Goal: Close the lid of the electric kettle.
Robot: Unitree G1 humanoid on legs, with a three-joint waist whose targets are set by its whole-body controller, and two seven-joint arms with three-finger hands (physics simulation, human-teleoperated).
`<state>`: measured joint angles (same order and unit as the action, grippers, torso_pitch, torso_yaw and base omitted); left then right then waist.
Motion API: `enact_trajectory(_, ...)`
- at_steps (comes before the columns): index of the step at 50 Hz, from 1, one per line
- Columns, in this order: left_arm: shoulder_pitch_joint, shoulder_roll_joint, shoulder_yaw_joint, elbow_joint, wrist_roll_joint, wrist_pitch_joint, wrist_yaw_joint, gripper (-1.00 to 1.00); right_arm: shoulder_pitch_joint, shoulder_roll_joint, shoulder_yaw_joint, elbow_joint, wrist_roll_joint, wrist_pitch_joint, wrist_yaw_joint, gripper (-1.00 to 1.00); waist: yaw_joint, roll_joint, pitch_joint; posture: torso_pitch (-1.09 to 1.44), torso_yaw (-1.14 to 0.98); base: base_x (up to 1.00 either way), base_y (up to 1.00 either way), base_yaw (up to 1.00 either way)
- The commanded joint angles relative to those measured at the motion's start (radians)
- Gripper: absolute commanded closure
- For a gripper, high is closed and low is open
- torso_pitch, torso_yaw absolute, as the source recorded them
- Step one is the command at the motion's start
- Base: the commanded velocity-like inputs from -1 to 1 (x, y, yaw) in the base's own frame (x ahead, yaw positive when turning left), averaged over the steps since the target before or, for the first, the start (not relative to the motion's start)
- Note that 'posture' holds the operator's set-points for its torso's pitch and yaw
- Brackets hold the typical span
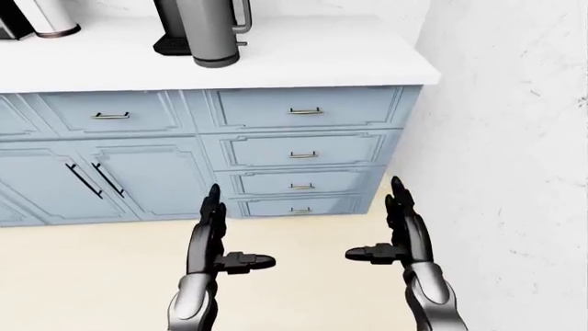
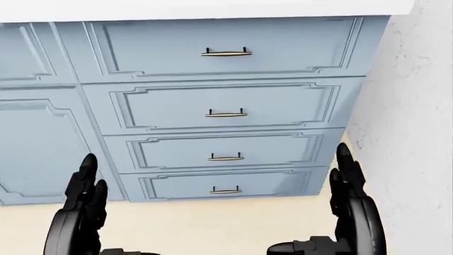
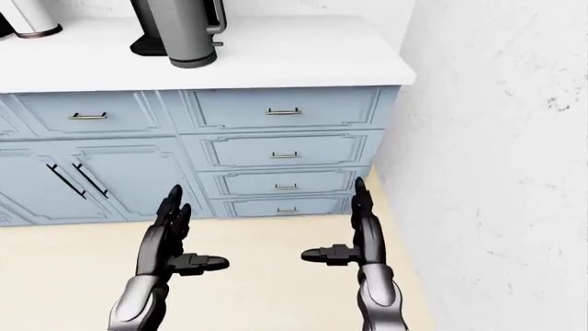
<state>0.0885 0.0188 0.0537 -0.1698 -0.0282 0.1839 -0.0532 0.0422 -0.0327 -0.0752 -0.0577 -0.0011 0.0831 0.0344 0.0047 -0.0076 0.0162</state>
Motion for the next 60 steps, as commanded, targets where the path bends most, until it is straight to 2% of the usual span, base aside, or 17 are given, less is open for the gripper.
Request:
enact_trajectory(1, -0.014, 0.003, 0.008, -0.082, -0.007, 0.0, -0.002, -1.0, -0.013, -0.006, -0.016, -0.083, 0.013, 0.001, 0.001, -1.0, 0.0, 0.001, -0.019, 0.0, 0.0, 0.0, 0.0, 0.0)
enact_trajectory(6, -0.002, 0.01, 0.046, -0.208, -0.031, 0.09, -0.011, -1.0, 0.01, -0.014, -0.055, -0.277, 0.033, 0.127, 0.011, -1.0, 0.001, 0.0, -0.015, 0.0, 0.0, 0.0, 0.0, 0.0)
enact_trajectory(11, -0.011, 0.017, 0.097, -0.467, -0.057, 0.288, -0.01, -1.0, 0.019, -0.026, -0.135, -0.441, 0.049, 0.236, 0.03, -1.0, 0.0, -0.001, -0.015, 0.0, 0.0, 0.0, 0.0, 0.0)
enact_trajectory(15, -0.065, 0.045, 0.197, -0.721, -0.102, 0.519, -0.004, -1.0, 0.018, -0.037, -0.2, -0.56, 0.071, 0.324, 0.046, -1.0, 0.0, -0.001, -0.014, 0.0, 0.0, 0.0, 0.0, 0.0)
enact_trajectory(16, -0.071, 0.053, 0.203, -0.738, -0.088, 0.529, -0.005, -1.0, 0.018, -0.04, -0.206, -0.574, 0.057, 0.331, 0.045, -1.0, -0.001, -0.001, -0.013, 0.0, 0.0, 0.0, 0.0, 0.0)
enact_trajectory(21, -0.136, 0.084, 0.361, -0.848, -0.159, 0.668, -0.022, -1.0, -0.019, -0.066, -0.316, -0.83, 0.118, 0.562, 0.066, -1.0, 0.002, 0.003, -0.01, 0.0, 0.0, 0.0, 0.0, 0.0)
enact_trajectory(24, -0.174, 0.141, 0.489, -0.877, -0.29, 0.726, 0.017, -1.0, -0.054, -0.089, -0.413, -0.94, 0.174, 0.685, 0.078, -1.0, 0.004, 0.007, -0.005, 0.0, 0.0, 0.0, 0.0, 0.0)
enact_trajectory(26, -0.173, 0.249, 0.582, -0.877, -0.481, 0.738, 0.131, -1.0, -0.064, -0.103, -0.469, -0.964, 0.203, 0.715, 0.089, -1.0, 0.003, 0.008, -0.001, 0.0, 0.0, 0.0, 0.0, 0.0)
enact_trajectory(27, -0.154, 0.298, 0.601, -0.877, -0.567, 0.728, 0.194, -1.0, -0.065, -0.107, -0.479, -0.969, 0.209, 0.722, 0.09, -1.0, 0.001, 0.009, 0.002, 0.0, 0.0, 0.0, 0.0, 0.0)
enact_trajectory(28, -0.135, 0.357, 0.66, -0.877, -0.69, 0.721, 0.263, -1.0, -0.068, -0.111, -0.515, -0.983, 0.231, 0.738, 0.093, -1.0, -0.001, 0.009, 0.004, 0.0, 0.0, 0.0, 0.0, 0.0)
enact_trajectory(31, -0.082, 0.48, 0.752, -0.877, -0.913, 0.683, 0.41, -1.0, -0.065, -0.141, -0.599, -0.989, 0.294, 0.754, 0.093, -1.0, -0.005, 0.011, 0.01, 0.0, 0.0, 0.0, 0.0, 0.0)
enact_trajectory(34, -0.058, 0.503, 0.822, -0.877, -0.981, 0.68, 0.435, -1.0, -0.055, -0.154, -0.632, -0.989, 0.319, 0.758, 0.086, -1.0, -0.003, 0.013, 0.019, 0.0, 0.0, 0.0, 0.0, 0.0)
enact_trajectory(37, -0.059, 0.477, 0.92, -0.873, -0.991, 0.716, 0.388, -1.0, -0.055, -0.159, -0.656, -0.989, 0.328, 0.768, 0.084, -1.0, -0.001, 0.019, 0.025, 0.0, 0.0, 0.0, 0.0, 0.0)
enact_trajectory(42, -0.039, 0.462, 1.031, -0.842, -0.999, 0.73, 0.322, -1.0, -0.047, -0.156, -0.666, -0.984, 0.322, 0.756, 0.093, -1.0, -0.003, 0.026, 0.031, 0.0, 0.0, 0.0, 0.0, 0.0)
enact_trajectory(45, -0.026, 0.457, 1.06, -0.825, -0.993, 0.723, 0.298, -1.0, -0.043, -0.155, -0.681, -0.981, 0.325, 0.751, 0.096, -1.0, -0.004, 0.026, 0.032, 0.0, 0.0, 0.0, 0.0, 0.0)
enact_trajectory(51, -0.019, 0.425, 1.05, -0.807, -0.929, 0.698, 0.243, -1.0, -0.036, -0.156, -0.706, -0.989, 0.349, 0.752, 0.089, -1.0, -0.003, 0.022, 0.028, 0.0, 0.0, 0.0, 0.0, 0.0)
enact_trajectory(60, -0.027, 0.401, 1.037, -0.824, -0.903, 0.711, 0.225, -1.0, -0.028, -0.153, -0.684, -0.981, 0.32, 0.736, 0.094, -1.0, -0.005, 0.018, 0.022, 0.0, 0.0, 0.0, 0.0, 0.0)
